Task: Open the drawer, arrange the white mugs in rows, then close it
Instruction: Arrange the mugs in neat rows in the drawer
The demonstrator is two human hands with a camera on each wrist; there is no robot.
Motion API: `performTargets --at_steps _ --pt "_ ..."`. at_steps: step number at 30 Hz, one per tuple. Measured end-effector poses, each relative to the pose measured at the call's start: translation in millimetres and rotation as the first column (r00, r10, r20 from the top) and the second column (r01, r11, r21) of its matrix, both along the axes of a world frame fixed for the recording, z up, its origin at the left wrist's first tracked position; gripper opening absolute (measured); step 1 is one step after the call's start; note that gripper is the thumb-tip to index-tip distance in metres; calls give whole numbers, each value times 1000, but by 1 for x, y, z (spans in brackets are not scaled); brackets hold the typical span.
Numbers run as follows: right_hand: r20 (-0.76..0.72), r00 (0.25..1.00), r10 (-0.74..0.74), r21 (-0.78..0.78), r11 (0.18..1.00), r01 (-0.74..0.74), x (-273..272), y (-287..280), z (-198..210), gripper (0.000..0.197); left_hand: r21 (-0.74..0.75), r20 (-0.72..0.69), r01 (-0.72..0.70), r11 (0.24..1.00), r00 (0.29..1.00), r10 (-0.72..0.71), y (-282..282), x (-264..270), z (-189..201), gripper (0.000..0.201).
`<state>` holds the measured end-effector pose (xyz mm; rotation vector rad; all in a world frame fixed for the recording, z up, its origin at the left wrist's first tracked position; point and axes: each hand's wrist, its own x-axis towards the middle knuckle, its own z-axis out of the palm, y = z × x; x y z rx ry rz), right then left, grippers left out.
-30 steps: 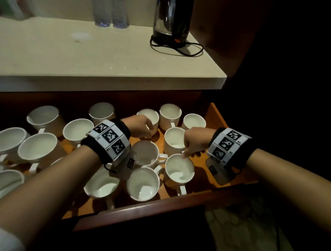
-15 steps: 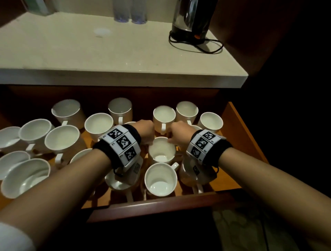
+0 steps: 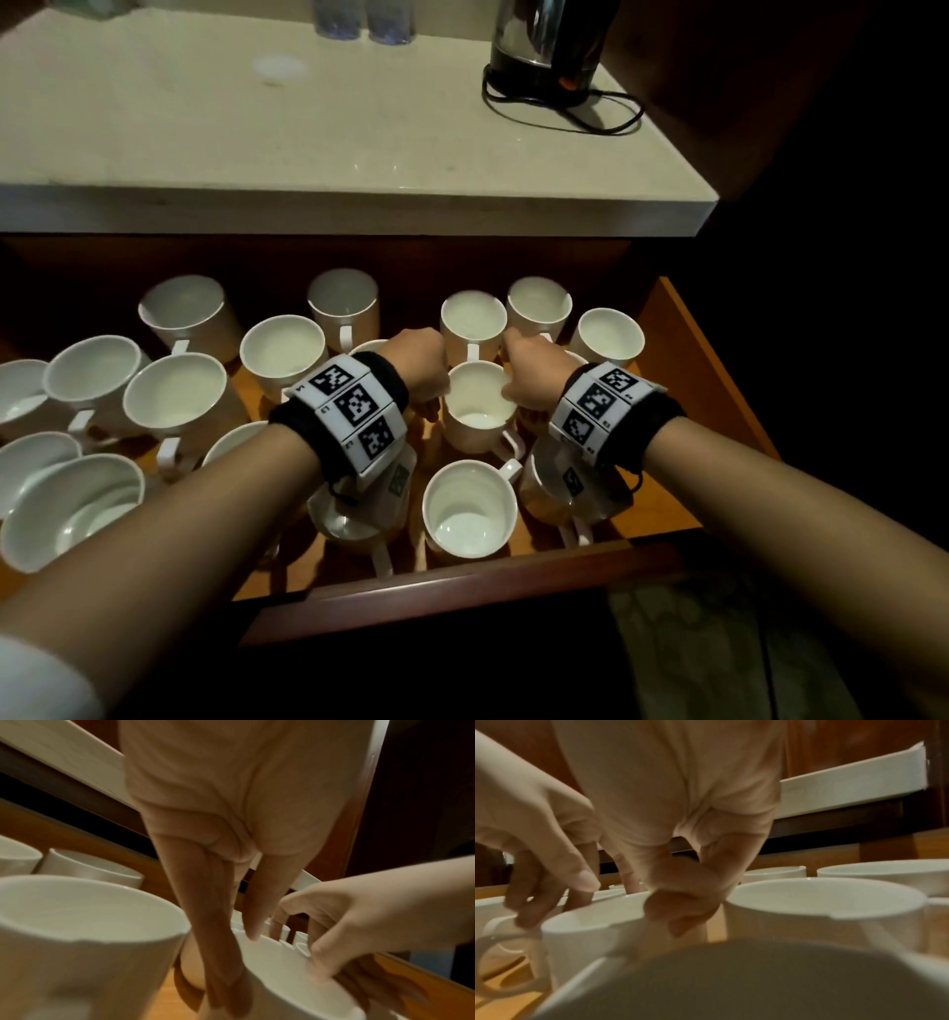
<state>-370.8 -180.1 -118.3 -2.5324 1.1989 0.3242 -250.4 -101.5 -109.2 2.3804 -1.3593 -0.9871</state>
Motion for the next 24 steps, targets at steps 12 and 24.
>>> performTargets --at_steps 12,24 --pt "-9 999 34 -5 999 -34 -5 1 -2 39 -29 85 62 998 995 -59 2 -5 -1 32" --pt "-163 838 520 254 843 -474 2 43 21 33 289 5 329 899 939 -345 25 -12 6 31"
